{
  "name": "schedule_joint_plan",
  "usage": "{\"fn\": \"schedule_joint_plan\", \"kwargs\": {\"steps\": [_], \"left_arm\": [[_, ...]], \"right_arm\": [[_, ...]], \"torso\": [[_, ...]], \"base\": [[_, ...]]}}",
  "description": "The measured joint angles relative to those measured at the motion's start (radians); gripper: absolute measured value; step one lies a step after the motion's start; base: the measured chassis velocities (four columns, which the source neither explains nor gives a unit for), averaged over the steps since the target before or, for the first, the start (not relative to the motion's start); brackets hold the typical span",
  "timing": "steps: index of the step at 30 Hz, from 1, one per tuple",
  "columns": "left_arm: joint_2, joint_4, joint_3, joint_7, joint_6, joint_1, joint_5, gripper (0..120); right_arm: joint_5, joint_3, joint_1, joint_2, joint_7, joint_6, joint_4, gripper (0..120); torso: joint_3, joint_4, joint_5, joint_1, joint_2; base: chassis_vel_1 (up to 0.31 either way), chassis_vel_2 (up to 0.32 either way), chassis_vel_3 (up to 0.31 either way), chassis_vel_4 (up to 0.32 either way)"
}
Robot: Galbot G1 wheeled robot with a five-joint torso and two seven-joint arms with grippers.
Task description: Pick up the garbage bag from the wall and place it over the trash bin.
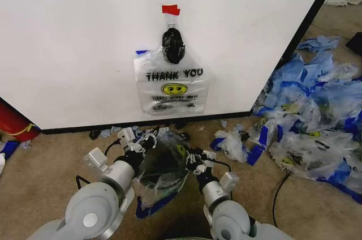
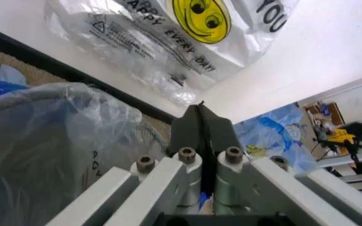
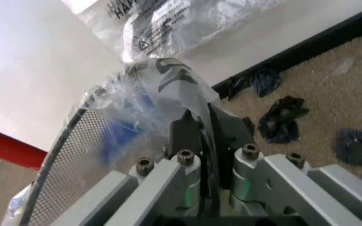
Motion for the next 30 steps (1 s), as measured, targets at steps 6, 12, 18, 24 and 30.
{"fn": "schedule_joint_plan", "kwargs": {"steps": [6,12,18,24,30], "left_arm": [[-0.009,0.006,0.002,0.0,0.0,0.006,0.005,0],[-0.012,0.006,0.002,0.0,-0.001,0.018,0.015,0],[-0.015,0.006,-0.003,0.001,-0.003,0.036,0.026,0],[-0.014,0.003,-0.006,0.003,-0.008,0.052,0.035,3],[-0.014,0.004,-0.007,0.004,-0.01,0.056,0.04,10]], "right_arm": [[0.0,-0.002,-0.008,0.013,-0.005,0.003,-0.022,0],[-0.021,-0.003,-0.013,0.024,-0.005,0.001,-0.045,0],[-0.036,-0.007,-0.011,0.033,-0.005,0.002,-0.065,0],[-0.06,-0.012,-0.016,0.042,-0.005,0.007,-0.074,1],[-0.082,-0.014,-0.028,0.034,-0.01,0.012,-0.065,15]], "torso": [[0.0,0.0,0.0001,0.0,0.0],[0.0,0.0,0.0,0.0,0.0],[0.0,-0.0001,0.0,0.0,0.0],[0.0,0.0,0.0001,0.0,0.0],[0.0,0.0,0.0002,0.0,0.0]], "base": [[0.0,0.0,0.0,0.0],[0.0,0.0,0.0,0.0],[0.0,0.0,0.0,0.0],[0.0,0.0,0.0,0.0],[0.0,0.0,0.0,0.0]]}}
